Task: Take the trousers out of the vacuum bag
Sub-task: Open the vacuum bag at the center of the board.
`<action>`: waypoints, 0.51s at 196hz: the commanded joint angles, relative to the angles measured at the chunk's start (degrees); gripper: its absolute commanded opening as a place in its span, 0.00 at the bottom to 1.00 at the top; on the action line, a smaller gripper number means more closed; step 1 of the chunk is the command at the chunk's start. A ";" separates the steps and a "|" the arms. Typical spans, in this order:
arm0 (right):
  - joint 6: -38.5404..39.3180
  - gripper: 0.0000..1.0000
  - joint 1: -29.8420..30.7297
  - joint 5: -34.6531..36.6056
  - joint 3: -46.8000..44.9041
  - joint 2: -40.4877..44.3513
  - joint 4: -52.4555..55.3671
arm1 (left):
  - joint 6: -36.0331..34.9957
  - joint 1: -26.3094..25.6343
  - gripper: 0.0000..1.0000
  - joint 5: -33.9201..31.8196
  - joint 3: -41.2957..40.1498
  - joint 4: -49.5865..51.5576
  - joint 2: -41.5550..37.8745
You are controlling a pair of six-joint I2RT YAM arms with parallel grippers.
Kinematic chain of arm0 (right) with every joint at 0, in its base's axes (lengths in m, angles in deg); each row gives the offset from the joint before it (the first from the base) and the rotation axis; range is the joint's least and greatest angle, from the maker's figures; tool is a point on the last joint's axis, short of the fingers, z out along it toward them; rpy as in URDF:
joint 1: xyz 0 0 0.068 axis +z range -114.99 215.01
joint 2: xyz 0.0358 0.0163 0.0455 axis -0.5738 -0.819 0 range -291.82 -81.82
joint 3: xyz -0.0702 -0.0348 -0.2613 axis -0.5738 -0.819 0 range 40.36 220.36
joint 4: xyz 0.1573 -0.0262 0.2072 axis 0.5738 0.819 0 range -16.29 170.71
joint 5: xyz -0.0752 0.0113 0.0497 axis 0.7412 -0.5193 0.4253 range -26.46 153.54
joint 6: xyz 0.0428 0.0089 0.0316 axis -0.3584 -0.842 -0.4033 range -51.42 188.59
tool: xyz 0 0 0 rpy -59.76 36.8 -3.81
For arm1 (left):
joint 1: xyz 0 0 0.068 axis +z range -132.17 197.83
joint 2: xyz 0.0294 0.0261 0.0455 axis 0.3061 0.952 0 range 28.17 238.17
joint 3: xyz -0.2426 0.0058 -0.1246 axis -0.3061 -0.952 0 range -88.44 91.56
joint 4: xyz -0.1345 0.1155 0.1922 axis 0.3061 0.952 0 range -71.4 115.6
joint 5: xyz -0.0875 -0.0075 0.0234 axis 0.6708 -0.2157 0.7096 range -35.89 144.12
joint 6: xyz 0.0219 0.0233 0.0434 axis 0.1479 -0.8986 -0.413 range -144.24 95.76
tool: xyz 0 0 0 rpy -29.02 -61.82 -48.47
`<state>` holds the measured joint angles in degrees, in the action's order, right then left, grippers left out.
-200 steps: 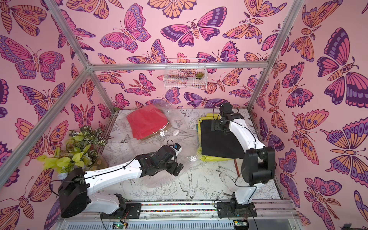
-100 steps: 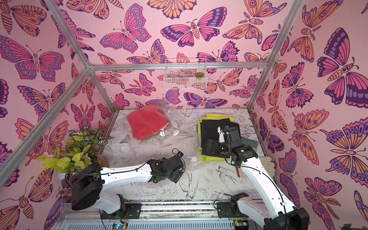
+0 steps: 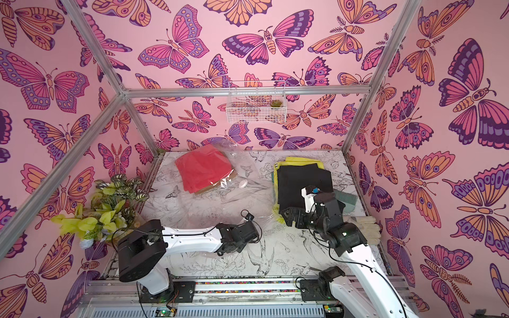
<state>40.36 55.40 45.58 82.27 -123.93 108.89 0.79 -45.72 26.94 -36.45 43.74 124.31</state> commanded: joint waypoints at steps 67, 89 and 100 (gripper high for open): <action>-12.20 0.96 14.96 -4.23 -12.83 3.44 -18.38 | 1.24 11.15 0.00 18.84 0.04 -3.96 -12.40; -16.13 0.88 19.79 -2.88 -16.07 1.57 -27.00 | 1.19 15.03 0.00 27.63 0.57 -3.98 -15.99; -16.92 0.83 22.64 -1.35 -16.68 -0.39 -30.45 | 1.71 16.97 0.00 32.17 0.82 -3.97 -17.16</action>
<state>28.31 73.01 41.63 66.97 -121.54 90.55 1.78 -32.24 46.43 -36.30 40.88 109.81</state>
